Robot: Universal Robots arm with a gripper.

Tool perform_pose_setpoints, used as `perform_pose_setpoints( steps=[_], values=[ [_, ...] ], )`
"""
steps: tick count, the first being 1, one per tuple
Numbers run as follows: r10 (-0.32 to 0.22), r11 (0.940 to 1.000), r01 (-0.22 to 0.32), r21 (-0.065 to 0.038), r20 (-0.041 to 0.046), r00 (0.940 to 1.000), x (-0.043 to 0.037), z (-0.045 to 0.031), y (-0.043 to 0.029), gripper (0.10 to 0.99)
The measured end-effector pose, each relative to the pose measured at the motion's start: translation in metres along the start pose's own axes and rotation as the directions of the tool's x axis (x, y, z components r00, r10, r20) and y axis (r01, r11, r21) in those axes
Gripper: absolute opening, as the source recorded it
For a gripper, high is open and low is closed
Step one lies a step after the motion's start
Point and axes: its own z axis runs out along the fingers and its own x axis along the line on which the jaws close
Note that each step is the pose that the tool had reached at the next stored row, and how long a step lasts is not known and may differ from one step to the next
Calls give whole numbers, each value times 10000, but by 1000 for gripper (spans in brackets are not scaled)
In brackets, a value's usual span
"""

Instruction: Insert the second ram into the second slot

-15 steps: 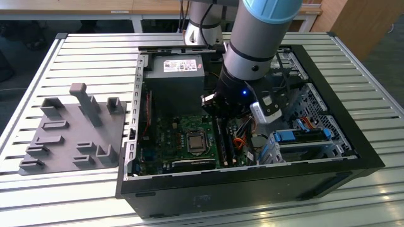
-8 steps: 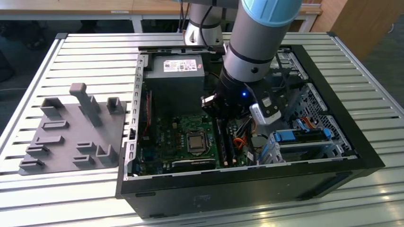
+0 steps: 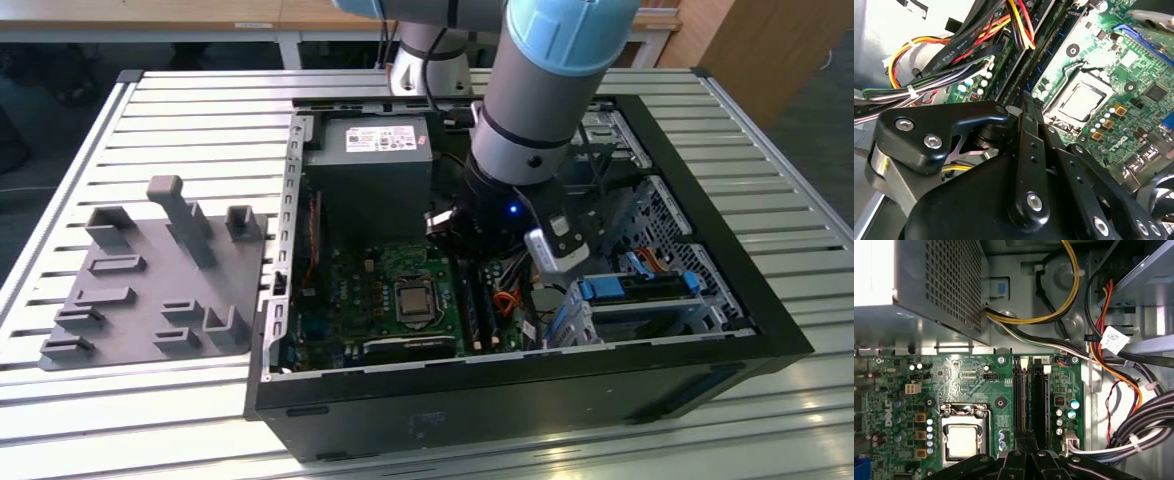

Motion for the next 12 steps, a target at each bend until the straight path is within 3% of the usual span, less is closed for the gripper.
perform_pose_setpoints(
  steps=[8, 12],
  values=[
    [1, 10000, -1, 11, -4, 10000, -8, 100, -4, 102],
    [-2, 10000, 2, -12, 3, 10000, -4, 90, -1, 102]
  ],
)
